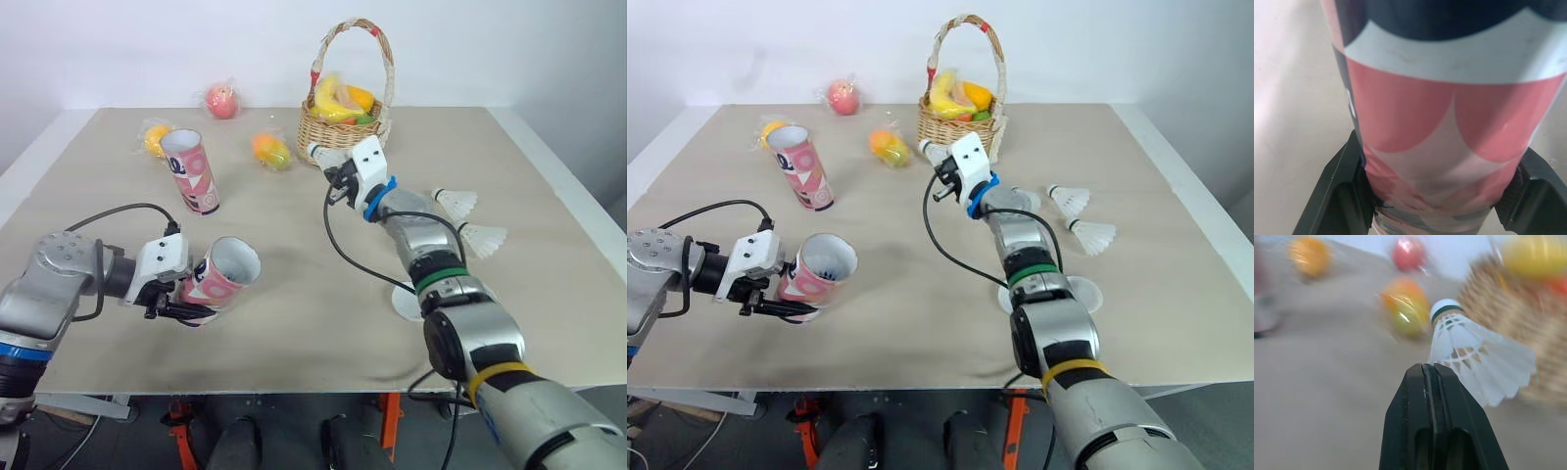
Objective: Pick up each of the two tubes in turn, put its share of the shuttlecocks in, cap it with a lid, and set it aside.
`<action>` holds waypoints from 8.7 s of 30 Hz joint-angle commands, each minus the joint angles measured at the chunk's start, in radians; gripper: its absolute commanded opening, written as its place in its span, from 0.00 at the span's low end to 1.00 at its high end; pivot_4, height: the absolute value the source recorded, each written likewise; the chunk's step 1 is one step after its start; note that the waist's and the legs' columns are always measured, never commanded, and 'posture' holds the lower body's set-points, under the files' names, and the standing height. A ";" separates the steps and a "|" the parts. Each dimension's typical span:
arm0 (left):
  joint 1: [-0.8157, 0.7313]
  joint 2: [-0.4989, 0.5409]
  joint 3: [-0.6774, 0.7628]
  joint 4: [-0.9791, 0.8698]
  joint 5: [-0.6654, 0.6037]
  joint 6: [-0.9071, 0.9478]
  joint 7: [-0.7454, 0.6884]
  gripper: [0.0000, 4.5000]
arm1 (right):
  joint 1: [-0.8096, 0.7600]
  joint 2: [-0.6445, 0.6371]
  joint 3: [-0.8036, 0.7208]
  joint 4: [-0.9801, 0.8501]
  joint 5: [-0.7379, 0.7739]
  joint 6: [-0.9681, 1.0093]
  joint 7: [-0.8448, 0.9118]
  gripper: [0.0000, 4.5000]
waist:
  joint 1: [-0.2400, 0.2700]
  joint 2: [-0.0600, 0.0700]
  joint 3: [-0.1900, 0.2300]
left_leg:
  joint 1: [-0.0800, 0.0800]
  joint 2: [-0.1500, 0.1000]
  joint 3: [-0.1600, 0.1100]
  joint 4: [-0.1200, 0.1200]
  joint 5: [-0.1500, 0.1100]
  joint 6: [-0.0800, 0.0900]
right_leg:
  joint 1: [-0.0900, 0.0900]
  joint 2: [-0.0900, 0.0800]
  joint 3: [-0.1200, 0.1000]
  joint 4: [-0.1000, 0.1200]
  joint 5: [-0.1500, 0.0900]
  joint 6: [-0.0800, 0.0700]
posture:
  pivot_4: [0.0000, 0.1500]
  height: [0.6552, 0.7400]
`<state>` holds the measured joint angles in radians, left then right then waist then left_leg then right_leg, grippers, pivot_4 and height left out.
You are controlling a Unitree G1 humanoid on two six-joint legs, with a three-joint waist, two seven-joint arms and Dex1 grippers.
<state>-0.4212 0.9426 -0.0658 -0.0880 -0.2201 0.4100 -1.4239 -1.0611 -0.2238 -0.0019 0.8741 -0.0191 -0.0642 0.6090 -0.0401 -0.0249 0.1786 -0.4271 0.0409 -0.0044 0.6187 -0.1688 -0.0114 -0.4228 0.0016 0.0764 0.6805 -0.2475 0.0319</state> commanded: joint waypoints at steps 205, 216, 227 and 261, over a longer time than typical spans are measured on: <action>-0.105 -0.091 -0.086 0.106 0.003 -0.073 -0.047 0.60 | -0.255 -0.261 0.421 -0.704 0.224 0.643 0.971 0.02 | 0.023 0.004 0.000 | -0.004 -0.010 -0.002 0.008 -0.002 0.006 | 0.013 -0.023 -0.019 0.000 -0.011 0.002 | 1.00 1.00; -0.133 -0.118 0.063 -0.031 -0.226 0.052 -0.007 0.60 | 0.105 -0.616 0.210 -0.857 0.268 0.658 0.894 0.41 | 0.020 -0.002 0.003 | -0.016 -0.012 -0.004 0.010 -0.003 0.007 | 0.005 -0.025 -0.022 0.000 -0.011 0.003 | 1.00 1.00; -0.107 -0.377 -0.017 0.025 -0.234 -0.067 0.129 0.60 | 0.232 -0.782 0.288 -0.658 0.086 0.506 0.895 0.84 | -0.001 0.002 0.005 | -0.013 -0.009 0.001 0.011 -0.004 0.009 | 0.004 -0.020 -0.017 0.000 -0.012 0.008 | 1.00 1.00; 0.025 -0.586 -0.145 0.427 -0.061 -0.485 0.159 0.60 | 0.191 -0.676 0.287 -0.652 0.074 0.546 0.972 0.01 | -0.004 0.005 0.003 | -0.001 -0.011 0.001 0.016 -0.004 0.009 | 0.018 -0.021 -0.013 0.000 -0.009 0.013 | 1.00 1.00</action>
<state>-0.4229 0.3371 -0.1739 0.2900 -0.3460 -0.0772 -1.2546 -0.8248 -0.8838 0.3449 0.2785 0.0149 0.4524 1.5472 -0.0437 -0.0198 0.1812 -0.4284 0.0302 -0.0032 0.6345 -0.1728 -0.0026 -0.4053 -0.0191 0.0631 0.6806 -0.2567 0.0446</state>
